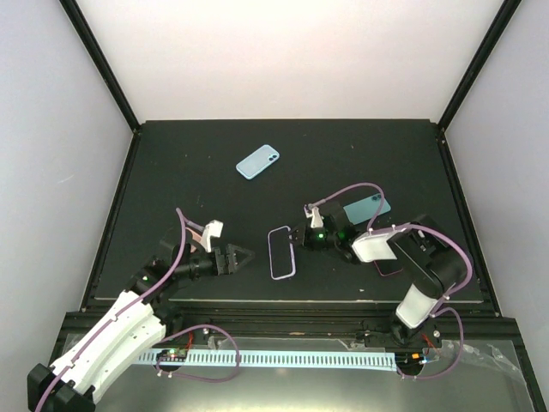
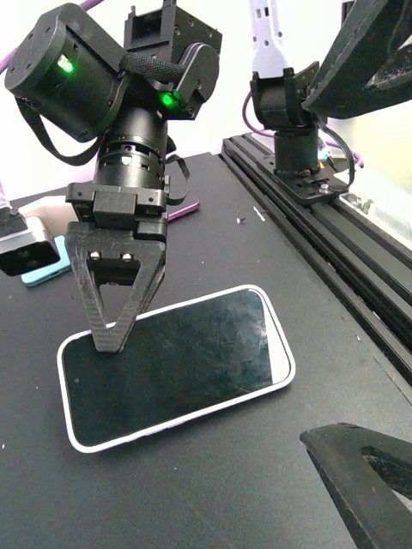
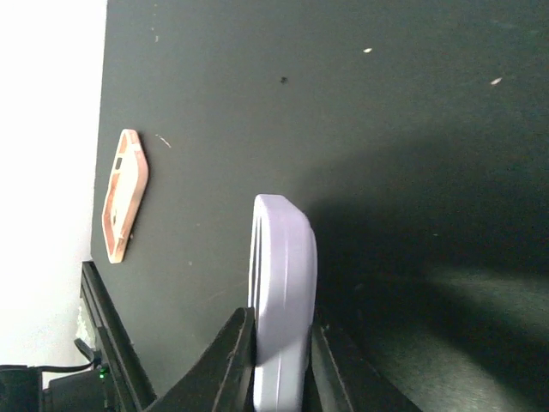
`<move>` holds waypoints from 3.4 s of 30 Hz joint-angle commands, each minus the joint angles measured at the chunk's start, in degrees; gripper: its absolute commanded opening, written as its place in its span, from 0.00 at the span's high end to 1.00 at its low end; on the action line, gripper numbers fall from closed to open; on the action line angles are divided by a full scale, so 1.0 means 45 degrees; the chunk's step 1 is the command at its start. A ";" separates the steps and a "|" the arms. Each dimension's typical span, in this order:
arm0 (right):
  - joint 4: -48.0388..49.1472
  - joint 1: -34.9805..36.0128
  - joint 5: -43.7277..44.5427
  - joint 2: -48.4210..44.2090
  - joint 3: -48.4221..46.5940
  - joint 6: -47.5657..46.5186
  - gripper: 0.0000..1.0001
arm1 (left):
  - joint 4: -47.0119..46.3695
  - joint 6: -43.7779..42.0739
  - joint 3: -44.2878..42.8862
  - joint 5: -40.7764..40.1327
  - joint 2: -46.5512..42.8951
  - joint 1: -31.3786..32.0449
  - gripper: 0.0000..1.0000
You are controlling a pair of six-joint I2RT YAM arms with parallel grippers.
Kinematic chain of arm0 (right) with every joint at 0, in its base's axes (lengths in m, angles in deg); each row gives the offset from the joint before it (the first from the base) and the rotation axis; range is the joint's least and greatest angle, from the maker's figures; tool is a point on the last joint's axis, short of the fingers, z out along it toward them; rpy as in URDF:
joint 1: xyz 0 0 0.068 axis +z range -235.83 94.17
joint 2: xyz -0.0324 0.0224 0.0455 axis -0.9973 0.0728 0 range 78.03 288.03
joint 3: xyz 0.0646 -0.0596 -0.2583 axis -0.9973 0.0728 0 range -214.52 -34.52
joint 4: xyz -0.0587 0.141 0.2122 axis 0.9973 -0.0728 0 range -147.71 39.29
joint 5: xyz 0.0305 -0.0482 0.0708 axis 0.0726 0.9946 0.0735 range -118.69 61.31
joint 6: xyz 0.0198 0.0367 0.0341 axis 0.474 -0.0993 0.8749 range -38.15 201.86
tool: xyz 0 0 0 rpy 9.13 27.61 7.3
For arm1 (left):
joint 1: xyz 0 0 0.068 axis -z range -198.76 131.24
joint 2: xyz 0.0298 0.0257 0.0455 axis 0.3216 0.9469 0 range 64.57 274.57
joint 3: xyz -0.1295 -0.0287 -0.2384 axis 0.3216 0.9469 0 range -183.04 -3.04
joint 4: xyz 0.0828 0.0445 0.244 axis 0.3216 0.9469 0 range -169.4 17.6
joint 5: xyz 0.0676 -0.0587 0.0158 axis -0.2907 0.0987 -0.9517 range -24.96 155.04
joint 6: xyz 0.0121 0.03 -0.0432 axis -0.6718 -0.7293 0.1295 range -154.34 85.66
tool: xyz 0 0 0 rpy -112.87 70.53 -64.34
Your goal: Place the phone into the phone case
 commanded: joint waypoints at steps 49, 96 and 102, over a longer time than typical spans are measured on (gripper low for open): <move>-0.7258 -0.0214 0.3586 -1.0348 0.1311 -0.1942 0.00 | 0.3664 0.4469 -0.5523 -1.1212 0.9542 -0.3535 0.54; -0.8040 -0.0217 0.4299 -1.0615 0.0842 -0.2246 0.00 | 0.1332 -0.0387 -0.5711 -0.6769 1.2008 -0.2864 0.99; -0.8328 -0.0198 0.4641 -1.1107 0.0987 -0.2256 0.00 | 0.0880 -0.1765 -0.5156 -0.5687 1.0914 -0.1484 0.98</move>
